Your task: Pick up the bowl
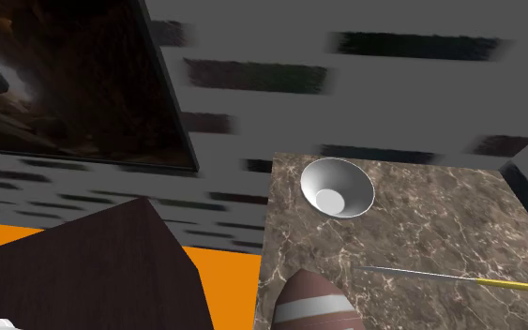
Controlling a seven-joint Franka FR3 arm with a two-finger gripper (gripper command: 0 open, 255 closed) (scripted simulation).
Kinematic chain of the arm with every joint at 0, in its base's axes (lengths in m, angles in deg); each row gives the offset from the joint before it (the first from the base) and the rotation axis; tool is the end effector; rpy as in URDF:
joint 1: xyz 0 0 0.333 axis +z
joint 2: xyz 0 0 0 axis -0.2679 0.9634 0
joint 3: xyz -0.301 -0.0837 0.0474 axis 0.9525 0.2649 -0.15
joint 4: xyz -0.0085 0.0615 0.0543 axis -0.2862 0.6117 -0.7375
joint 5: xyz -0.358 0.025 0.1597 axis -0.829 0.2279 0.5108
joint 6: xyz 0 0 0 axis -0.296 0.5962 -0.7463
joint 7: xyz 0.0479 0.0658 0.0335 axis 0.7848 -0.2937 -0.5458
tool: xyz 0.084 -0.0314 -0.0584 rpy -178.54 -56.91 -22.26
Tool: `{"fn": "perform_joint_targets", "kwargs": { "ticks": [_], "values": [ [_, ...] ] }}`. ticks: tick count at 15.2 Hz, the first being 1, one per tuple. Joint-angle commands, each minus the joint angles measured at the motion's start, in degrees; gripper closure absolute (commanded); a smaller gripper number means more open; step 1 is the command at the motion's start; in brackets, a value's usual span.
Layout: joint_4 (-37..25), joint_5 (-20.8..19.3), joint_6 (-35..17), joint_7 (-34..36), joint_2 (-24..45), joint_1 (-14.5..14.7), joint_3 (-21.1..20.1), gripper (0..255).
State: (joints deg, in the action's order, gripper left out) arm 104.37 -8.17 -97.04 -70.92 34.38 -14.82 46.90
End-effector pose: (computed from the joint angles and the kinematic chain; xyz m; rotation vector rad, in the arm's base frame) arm 0.2989 -0.0002 0.5580 2.9941 0.2350 -0.0523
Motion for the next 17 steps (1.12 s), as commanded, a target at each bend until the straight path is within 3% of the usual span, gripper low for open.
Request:
{"fn": "perform_joint_targets", "kwargs": {
  "ticks": [1,9,17],
  "values": [
    [0.0,0.0,0.0,0.0,0.0,0.0,0.0,0],
    [0.9,1.7,-15.0,5.2,13.8,0.9,-2.8,0],
    [-3.6,1.6,-27.7,10.2,30.6,1.2,-5.5,0]
  ]
}}
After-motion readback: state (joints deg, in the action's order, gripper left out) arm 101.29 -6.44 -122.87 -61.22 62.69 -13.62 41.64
